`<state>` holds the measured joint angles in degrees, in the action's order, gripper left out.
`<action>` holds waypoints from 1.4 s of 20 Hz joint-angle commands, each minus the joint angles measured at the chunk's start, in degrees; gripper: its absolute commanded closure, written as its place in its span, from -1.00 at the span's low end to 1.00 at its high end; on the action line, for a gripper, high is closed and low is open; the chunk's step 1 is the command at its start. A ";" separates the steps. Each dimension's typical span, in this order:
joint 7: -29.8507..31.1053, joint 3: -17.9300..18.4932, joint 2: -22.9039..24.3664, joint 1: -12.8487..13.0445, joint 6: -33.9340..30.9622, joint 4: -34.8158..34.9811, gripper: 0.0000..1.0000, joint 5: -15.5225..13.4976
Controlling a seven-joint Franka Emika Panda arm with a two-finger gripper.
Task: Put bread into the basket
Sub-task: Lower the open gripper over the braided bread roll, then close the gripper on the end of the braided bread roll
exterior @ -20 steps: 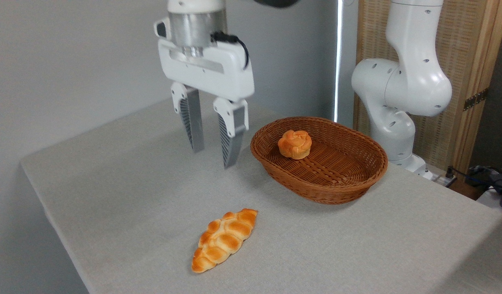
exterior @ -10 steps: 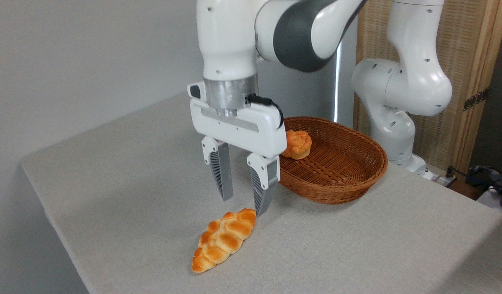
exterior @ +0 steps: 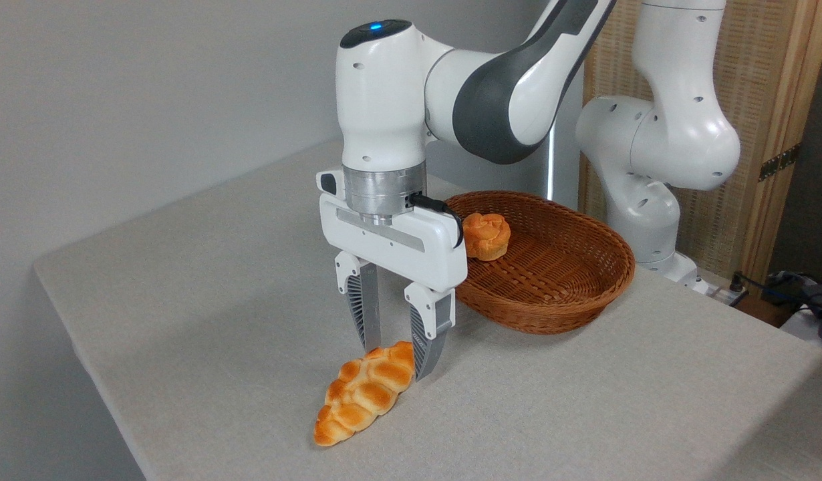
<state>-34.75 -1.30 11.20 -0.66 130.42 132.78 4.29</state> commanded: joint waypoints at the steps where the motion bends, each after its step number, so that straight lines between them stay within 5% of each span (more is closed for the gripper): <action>1: 0.12 0.06 0.49 0.40 2.37 0.46 -1.00 -0.68; 5: 0.12 0.07 -0.13 0.40 5.36 0.47 -1.00 -2.97; 28: -0.05 -0.02 -3.90 1.27 11.34 1.78 -1.00 -2.26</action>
<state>-34.75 -1.40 7.81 -0.09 138.83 133.59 2.22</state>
